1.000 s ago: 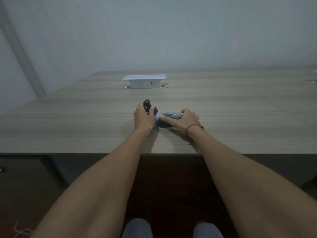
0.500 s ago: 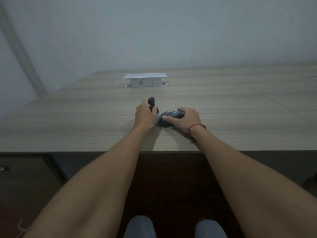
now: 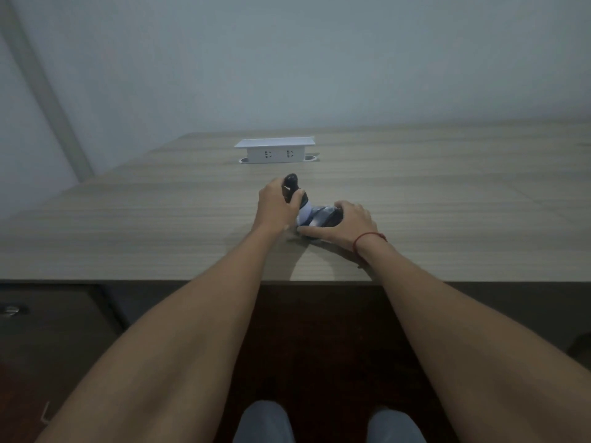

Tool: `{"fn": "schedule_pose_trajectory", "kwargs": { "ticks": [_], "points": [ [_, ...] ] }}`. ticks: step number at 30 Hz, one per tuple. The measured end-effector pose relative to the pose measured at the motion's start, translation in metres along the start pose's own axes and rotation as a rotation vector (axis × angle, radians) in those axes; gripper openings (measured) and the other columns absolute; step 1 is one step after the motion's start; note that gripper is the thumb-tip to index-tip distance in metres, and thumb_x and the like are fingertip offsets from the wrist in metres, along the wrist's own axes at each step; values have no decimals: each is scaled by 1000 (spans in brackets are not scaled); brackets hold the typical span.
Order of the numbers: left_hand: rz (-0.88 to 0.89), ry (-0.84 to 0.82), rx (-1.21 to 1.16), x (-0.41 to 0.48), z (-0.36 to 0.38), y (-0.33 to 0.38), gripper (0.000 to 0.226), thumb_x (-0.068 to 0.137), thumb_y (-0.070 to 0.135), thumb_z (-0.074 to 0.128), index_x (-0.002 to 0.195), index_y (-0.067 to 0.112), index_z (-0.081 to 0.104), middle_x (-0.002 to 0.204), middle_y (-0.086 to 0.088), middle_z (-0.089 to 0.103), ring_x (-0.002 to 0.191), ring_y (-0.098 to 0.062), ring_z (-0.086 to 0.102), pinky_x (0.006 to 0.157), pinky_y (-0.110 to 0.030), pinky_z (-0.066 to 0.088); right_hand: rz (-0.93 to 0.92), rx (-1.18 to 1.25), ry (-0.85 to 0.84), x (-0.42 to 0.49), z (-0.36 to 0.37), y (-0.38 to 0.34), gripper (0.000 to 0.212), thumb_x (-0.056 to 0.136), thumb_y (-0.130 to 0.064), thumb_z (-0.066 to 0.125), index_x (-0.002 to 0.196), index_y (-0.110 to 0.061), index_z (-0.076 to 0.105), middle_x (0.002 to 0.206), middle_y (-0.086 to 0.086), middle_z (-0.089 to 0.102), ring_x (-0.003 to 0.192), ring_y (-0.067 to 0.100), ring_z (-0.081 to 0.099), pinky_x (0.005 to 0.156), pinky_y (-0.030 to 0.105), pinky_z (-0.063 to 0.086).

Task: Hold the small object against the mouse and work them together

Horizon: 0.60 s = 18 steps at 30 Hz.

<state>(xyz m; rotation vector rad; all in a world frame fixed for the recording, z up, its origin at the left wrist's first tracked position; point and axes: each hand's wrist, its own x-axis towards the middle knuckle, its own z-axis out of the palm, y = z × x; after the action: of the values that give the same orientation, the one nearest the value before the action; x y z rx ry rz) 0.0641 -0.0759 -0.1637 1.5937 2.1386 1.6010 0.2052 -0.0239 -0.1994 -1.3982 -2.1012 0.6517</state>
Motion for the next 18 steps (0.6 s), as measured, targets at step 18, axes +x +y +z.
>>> {"fn": "schedule_pose_trajectory", "kwargs": {
  "ticks": [18],
  "points": [
    [-22, -31, -30, -3, 10, -2, 29, 89, 24, 65, 106, 1, 64, 105, -18, 69, 97, -30, 66, 88, -42, 55, -38, -86, 22, 3, 3, 4, 104, 38, -93, 50, 122, -32, 46, 108, 1, 38, 104, 22, 40, 92, 43, 42]
  ]
}}
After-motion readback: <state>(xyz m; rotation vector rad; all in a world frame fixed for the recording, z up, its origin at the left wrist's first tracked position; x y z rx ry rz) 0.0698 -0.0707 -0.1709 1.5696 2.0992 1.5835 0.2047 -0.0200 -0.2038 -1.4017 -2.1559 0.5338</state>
